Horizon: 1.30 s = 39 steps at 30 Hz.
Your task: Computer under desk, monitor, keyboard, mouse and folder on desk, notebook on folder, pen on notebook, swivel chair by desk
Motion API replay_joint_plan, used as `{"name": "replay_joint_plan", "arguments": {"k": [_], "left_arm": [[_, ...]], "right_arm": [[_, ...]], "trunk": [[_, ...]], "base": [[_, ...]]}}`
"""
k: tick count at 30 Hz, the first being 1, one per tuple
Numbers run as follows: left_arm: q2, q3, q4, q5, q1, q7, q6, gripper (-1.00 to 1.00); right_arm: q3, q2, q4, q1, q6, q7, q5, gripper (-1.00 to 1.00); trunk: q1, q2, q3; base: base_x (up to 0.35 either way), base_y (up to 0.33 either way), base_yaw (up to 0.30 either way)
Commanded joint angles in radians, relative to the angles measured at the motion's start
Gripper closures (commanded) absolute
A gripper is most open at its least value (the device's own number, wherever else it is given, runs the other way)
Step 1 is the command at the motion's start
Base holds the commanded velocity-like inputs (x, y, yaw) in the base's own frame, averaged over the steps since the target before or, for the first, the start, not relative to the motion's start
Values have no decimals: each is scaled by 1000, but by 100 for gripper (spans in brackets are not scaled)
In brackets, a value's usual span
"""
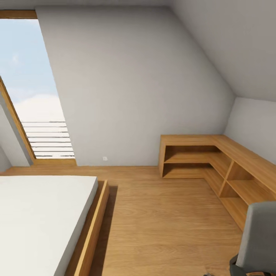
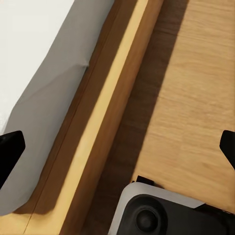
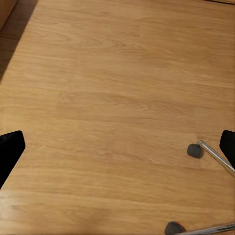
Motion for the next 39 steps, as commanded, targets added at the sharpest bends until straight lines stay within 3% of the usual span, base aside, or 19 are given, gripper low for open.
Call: {"name": "replay_joint_plan", "arguments": {"k": [1,25,39], "left_arm": [[0,-3,1,5,-1,1,-3,-100],[0,-3,1,4,-1,0,-3,-100],[1,-4,1,4,-1,1,-3,-100]], "right_arm": [[9,0,1,-1,-2,-6,-3,-100],[9,-1,1,-1,-2,-4,-3,-100],[9,0,1,-1,-2,-4,-3,-100]], "trunk": [[1,-2,-2],[1,-2,0],[1,-2,0]], "base": [[5,14,2],[4,2,-72],[254,0,-10]]}}
